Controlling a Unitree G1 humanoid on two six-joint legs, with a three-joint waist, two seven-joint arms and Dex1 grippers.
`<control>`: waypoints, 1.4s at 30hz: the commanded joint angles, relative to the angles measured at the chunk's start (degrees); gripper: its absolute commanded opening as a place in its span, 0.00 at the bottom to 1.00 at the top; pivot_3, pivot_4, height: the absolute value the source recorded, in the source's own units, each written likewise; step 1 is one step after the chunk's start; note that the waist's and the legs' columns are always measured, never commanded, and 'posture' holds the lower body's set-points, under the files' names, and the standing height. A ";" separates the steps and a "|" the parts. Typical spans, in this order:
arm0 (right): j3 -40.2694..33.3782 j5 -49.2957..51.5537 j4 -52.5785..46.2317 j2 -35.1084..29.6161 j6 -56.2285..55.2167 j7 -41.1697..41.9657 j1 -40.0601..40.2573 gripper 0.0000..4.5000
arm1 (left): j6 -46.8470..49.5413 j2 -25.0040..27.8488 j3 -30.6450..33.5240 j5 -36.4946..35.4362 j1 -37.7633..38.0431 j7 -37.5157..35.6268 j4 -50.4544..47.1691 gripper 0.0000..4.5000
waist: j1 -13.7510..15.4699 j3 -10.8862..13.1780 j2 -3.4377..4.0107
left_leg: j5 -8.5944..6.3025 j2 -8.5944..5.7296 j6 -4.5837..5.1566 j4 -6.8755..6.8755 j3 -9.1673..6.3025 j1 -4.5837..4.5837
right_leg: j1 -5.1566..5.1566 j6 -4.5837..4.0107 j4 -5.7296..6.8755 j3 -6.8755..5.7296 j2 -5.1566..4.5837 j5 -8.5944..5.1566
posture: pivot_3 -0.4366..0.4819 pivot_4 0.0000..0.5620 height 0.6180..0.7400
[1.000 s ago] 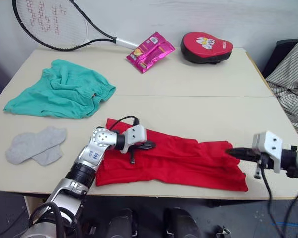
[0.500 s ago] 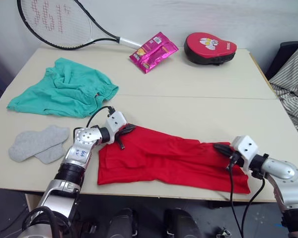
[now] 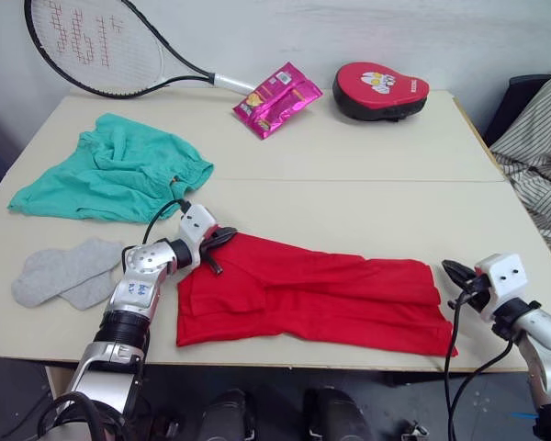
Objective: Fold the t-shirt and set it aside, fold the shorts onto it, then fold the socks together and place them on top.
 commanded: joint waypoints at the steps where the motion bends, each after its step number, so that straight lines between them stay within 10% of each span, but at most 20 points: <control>1: 2.85 3.07 -14.32 1.20 6.53 -1.00 2.23 0.00 | -0.72 1.66 -2.02 -1.63 0.56 -6.43 -7.62 0.01 | 0.08 0.00 0.00 | 0.00 -0.01 0.01 0.00 0.01 0.00 | -0.01 0.00 0.01 0.01 0.00 0.00 | 0.48 0.27 1.00; 9: 13.53 -6.03 -18.19 8.69 10.42 -8.63 3.70 0.00 | 2.65 1.13 -5.97 4.80 1.85 -1.66 -7.73 0.01 | 0.26 -0.01 -0.03 | 0.01 -0.10 -0.04 -0.13 0.06 -0.08 | -0.19 -0.01 0.02 0.11 -0.04 0.00 | 0.48 0.27 1.00; 18: 3.20 -2.63 -10.09 6.79 1.91 -3.86 9.92 0.00 | 0.72 4.15 -3.99 3.15 5.11 -4.24 -5.96 0.01 | 0.17 -0.02 -0.06 | 0.13 -0.10 0.14 -0.19 0.16 -0.17 | -0.32 0.00 0.03 0.15 0.00 0.00 | 0.48 0.27 1.00; 23: -3.63 7.50 -12.66 -4.74 10.56 8.15 6.62 0.08 | 3.61 4.99 0.89 -9.25 6.74 -14.23 -13.70 0.00 | -0.42 0.06 0.04 | 0.13 -0.06 0.15 -0.29 0.21 -0.08 | -0.36 -0.01 0.07 0.28 0.00 0.00 | 0.48 0.27 1.00; 29: 6.61 3.20 9.51 -22.45 14.33 29.72 -13.17 0.50 | 13.26 10.19 2.82 -20.50 8.77 -22.34 -28.50 0.33 | -1.18 0.17 0.01 | 0.21 -0.04 0.06 -0.38 0.16 0.00 | -0.29 -0.15 0.02 0.22 0.00 -0.05 | 0.48 0.27 1.00; 35: 22.00 -7.65 28.82 -19.75 9.49 43.75 -34.88 0.94 | 12.60 9.58 5.04 -22.87 10.84 -21.90 -31.70 0.72 | -1.46 0.23 0.10 | 0.28 -0.01 -0.03 -0.36 0.24 -0.05 | -0.38 -0.25 0.09 0.17 0.09 -0.11 | 0.48 0.27 1.00; 39: 26.38 -11.81 37.07 -16.44 6.10 47.97 -41.33 0.91 | 12.22 8.54 5.84 -23.02 11.21 -19.77 -32.12 0.99 | -1.17 0.24 0.09 | 0.32 -0.01 -0.02 -0.27 0.23 -0.11 | -0.38 -0.23 0.10 0.15 0.09 -0.10 | 0.48 0.27 1.00; 42: 28.90 -14.42 41.42 -14.35 5.25 50.25 -44.57 0.74 | 11.92 8.26 6.02 -22.52 11.84 -18.95 -32.23 1.00 | -1.20 0.24 0.09 | 0.31 -0.03 -0.01 -0.21 0.20 -0.16 | -0.37 -0.20 0.09 0.14 0.06 -0.08 | 0.48 0.27 1.00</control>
